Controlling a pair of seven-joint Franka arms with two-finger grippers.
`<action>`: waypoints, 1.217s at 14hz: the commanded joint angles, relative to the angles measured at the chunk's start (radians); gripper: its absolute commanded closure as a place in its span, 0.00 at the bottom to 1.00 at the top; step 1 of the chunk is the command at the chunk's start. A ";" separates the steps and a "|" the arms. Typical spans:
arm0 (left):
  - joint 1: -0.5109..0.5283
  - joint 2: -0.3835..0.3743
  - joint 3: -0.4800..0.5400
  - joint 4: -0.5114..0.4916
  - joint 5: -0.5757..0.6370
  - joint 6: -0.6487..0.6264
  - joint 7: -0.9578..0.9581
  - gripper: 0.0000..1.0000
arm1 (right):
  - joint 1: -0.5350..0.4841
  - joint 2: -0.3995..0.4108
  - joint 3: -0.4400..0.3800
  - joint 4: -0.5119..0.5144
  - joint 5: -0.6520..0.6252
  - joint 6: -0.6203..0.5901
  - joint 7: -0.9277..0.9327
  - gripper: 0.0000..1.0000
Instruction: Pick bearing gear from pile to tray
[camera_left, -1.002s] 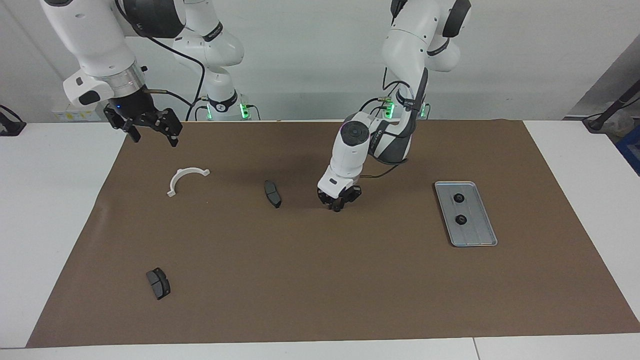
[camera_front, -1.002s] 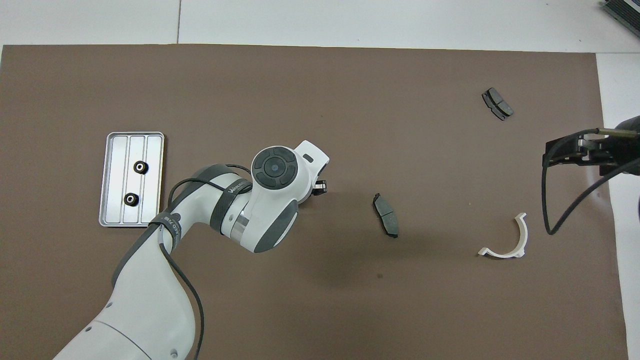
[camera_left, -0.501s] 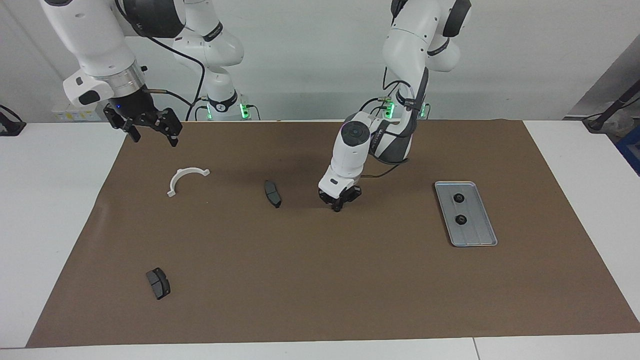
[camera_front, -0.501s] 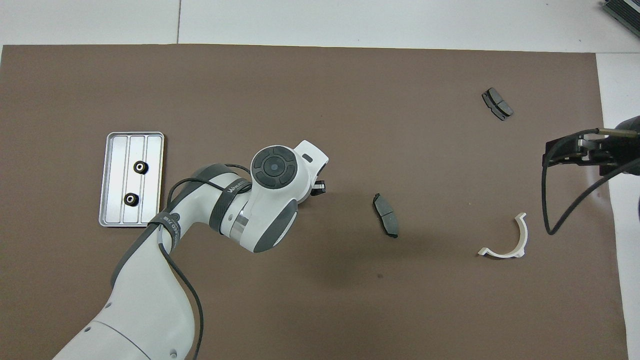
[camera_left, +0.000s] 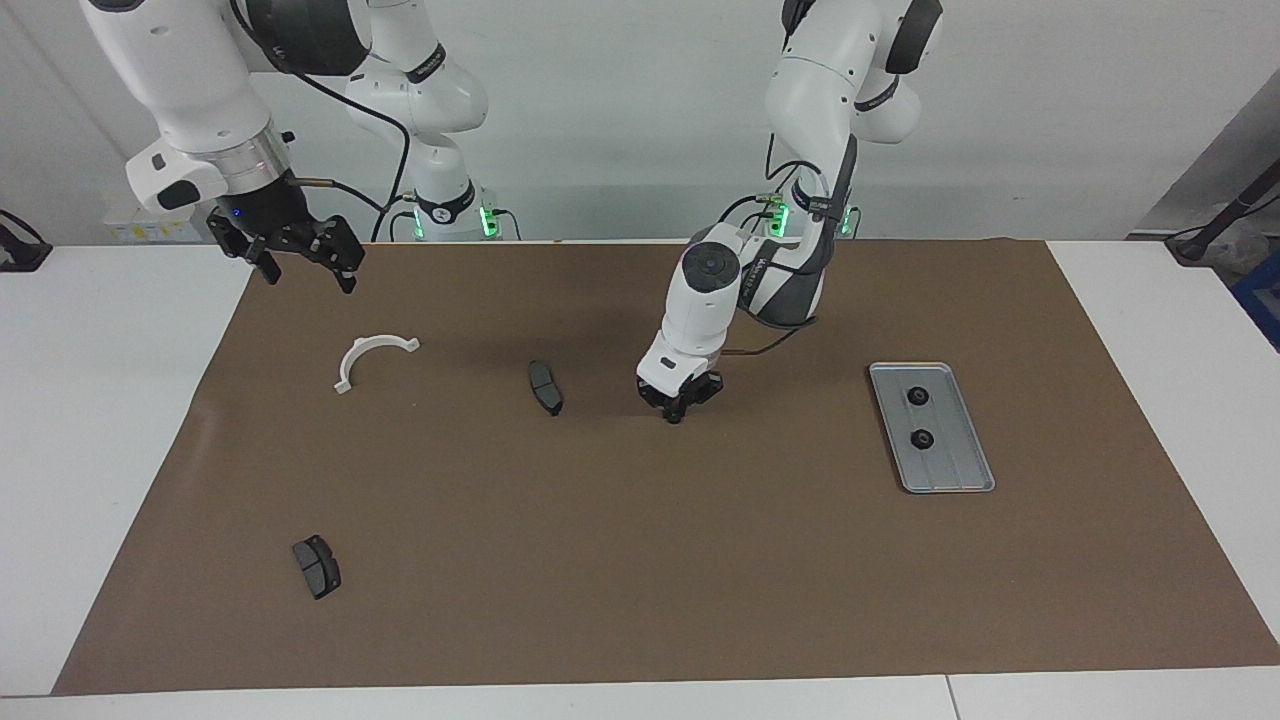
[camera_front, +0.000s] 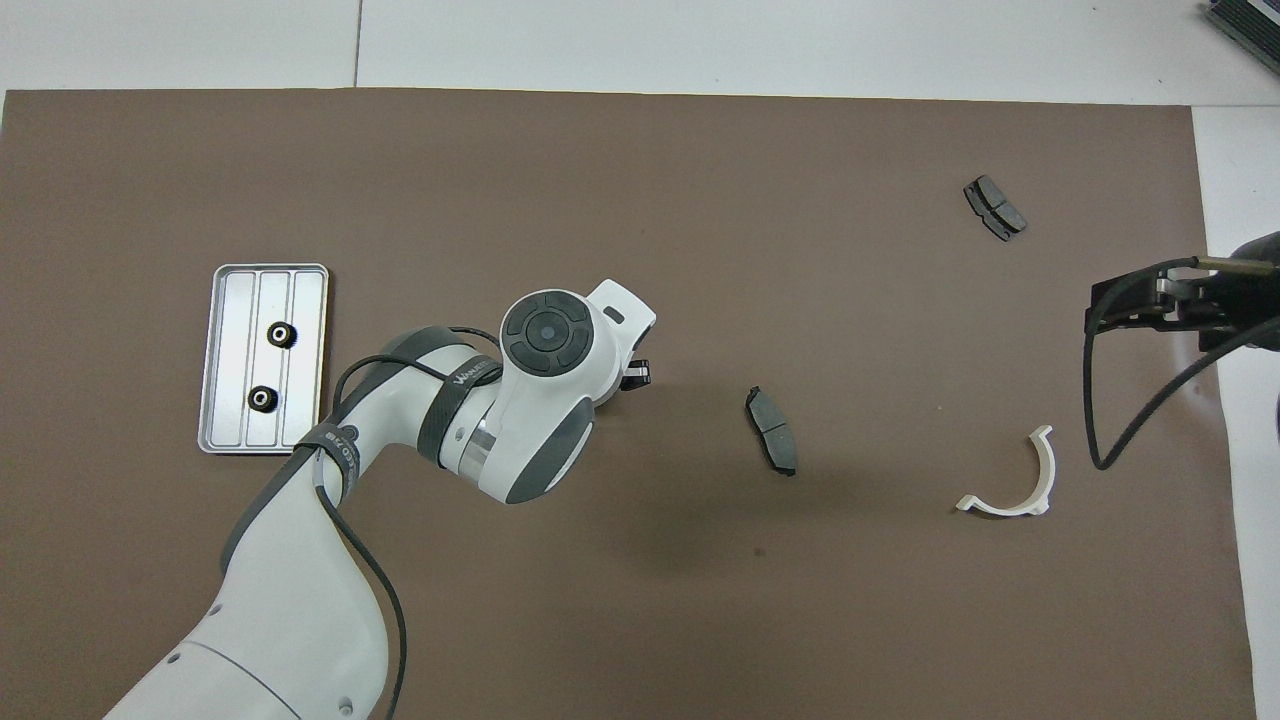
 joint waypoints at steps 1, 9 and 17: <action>0.026 -0.008 0.007 0.033 -0.002 -0.026 -0.004 0.90 | -0.008 -0.023 0.007 -0.024 0.007 -0.001 -0.025 0.00; 0.227 -0.046 0.010 0.082 0.010 -0.210 0.222 0.91 | -0.008 -0.023 0.007 -0.023 0.007 0.000 -0.025 0.00; 0.609 -0.178 0.008 -0.027 0.009 -0.281 0.878 0.90 | -0.008 -0.023 0.007 -0.023 0.007 0.000 -0.025 0.00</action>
